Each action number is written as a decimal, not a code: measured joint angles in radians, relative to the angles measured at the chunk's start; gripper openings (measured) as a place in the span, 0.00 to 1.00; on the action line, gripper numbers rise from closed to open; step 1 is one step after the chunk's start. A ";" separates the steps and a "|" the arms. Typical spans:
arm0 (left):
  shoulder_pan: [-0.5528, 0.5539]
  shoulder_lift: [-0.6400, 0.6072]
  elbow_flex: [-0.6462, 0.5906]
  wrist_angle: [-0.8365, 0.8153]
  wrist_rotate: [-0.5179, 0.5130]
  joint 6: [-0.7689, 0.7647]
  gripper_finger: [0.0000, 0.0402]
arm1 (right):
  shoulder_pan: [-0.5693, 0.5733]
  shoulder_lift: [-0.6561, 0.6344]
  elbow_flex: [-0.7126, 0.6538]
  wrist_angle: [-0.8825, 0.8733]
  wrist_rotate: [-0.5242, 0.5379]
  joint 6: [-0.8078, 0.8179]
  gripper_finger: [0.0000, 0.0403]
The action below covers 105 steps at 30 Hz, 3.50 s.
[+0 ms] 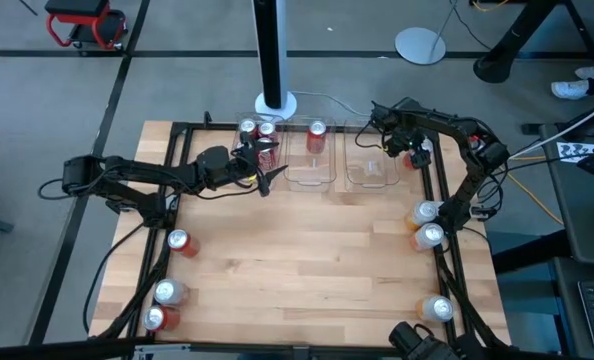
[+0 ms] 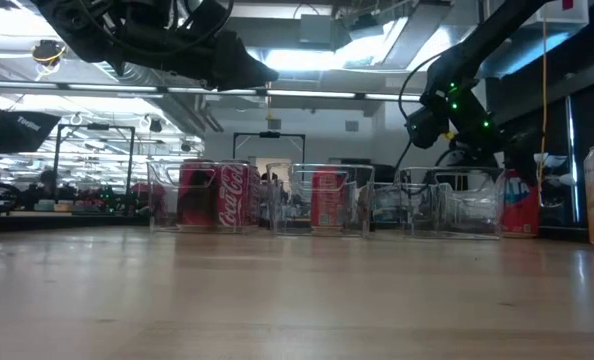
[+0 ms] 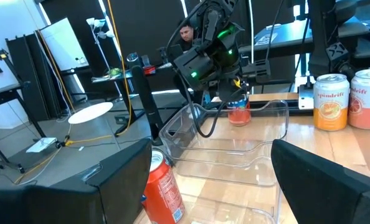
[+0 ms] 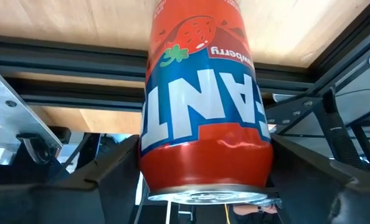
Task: Sort soda cans
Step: Put the top right orange soda can into the middle transparent bin
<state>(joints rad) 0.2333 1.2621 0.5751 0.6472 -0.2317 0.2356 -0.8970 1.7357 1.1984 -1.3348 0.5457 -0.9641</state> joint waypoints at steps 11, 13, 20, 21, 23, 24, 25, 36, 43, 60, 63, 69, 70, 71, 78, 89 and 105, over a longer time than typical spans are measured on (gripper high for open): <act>0.000 0.000 0.000 0.000 0.000 0.006 0.79 | 0.033 0.006 0.004 -0.032 0.058 -0.015 0.71; 0.000 0.000 0.000 0.000 0.000 0.006 0.79 | 0.053 0.005 0.021 -0.059 0.085 -0.017 0.71; 0.000 0.000 0.000 0.000 0.000 0.007 0.79 | 0.113 0.004 0.137 -0.168 0.124 0.028 0.71; 0.000 0.000 0.000 0.000 0.000 0.007 0.79 | 0.122 0.004 0.162 -0.190 0.124 0.039 0.71; 0.000 0.000 0.000 0.000 0.000 0.007 0.79 | 0.142 0.004 0.211 -0.232 0.137 0.045 0.71; 0.000 0.000 0.000 0.000 0.000 0.007 0.79 | 0.151 0.004 0.236 -0.243 0.144 0.048 0.71; 0.000 0.000 0.000 0.000 0.000 0.007 0.79 | 0.162 0.002 0.258 -0.240 0.149 0.047 0.71; 0.000 0.000 0.000 -0.003 0.000 0.007 0.79 | 0.267 -0.005 0.535 -0.237 0.143 0.018 0.71; 0.000 0.000 0.000 -0.003 0.000 0.007 0.79 | 0.382 -0.007 0.635 -0.157 0.144 -0.043 0.71; 0.000 0.000 0.000 -0.003 0.000 0.007 0.79 | 0.652 -0.003 0.482 0.428 0.063 -0.571 0.72; 0.000 0.000 0.000 -0.003 0.000 0.007 0.79 | 0.664 -0.002 0.436 0.461 0.065 -0.628 0.71; 0.000 0.000 0.000 -0.003 0.000 0.007 0.79 | 0.661 -0.002 0.332 0.515 0.090 -0.680 0.72; 0.000 0.000 0.000 -0.003 0.000 0.007 0.79 | 0.661 -0.002 0.311 0.533 0.102 -0.695 0.72; 0.000 0.000 0.000 -0.003 0.000 0.007 0.79 | 0.661 -0.002 0.290 0.559 0.112 -0.717 0.72; 0.000 0.000 0.000 -0.003 0.000 0.005 0.79 | 0.661 -0.002 0.185 0.715 0.128 -0.804 0.72; 0.000 0.000 0.000 -0.003 0.000 0.004 0.79 | 0.623 0.035 0.145 0.768 0.112 -0.820 0.71; 0.000 0.000 0.000 -0.003 0.000 0.005 0.79 | 0.621 0.137 0.146 0.769 0.127 -0.823 0.74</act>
<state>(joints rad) 0.2333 1.2625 0.5751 0.6445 -0.2317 0.2401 -0.2764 1.8729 1.3445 -0.5655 0.6725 -1.7870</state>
